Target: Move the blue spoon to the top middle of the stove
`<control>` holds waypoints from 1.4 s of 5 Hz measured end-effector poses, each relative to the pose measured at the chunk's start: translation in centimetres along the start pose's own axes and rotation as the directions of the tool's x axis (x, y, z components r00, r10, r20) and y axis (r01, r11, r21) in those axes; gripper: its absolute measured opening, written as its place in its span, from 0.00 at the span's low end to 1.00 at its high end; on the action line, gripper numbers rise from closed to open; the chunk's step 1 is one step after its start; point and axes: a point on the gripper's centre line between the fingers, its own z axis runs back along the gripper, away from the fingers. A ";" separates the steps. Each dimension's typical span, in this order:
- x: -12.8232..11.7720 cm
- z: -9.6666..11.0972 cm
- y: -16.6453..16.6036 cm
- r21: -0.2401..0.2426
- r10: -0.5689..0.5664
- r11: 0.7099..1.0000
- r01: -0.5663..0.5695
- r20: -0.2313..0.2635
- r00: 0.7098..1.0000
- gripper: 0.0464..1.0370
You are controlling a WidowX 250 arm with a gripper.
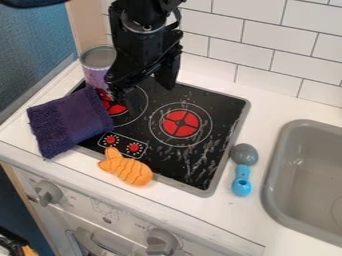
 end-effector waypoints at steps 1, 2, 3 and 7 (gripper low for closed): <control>-0.3 -0.6 0.4 0.036 -0.006 0.999 0.006 -0.006 1.000 0.96; -2.0 0.2 0.0 0.059 -0.082 0.995 0.080 0.016 0.997 0.96; -3.9 0.9 -0.9 -0.005 -0.167 0.986 0.167 -0.025 0.986 0.96; -14.0 -4.2 -4.2 -0.196 -0.726 0.687 0.699 -0.170 0.666 0.96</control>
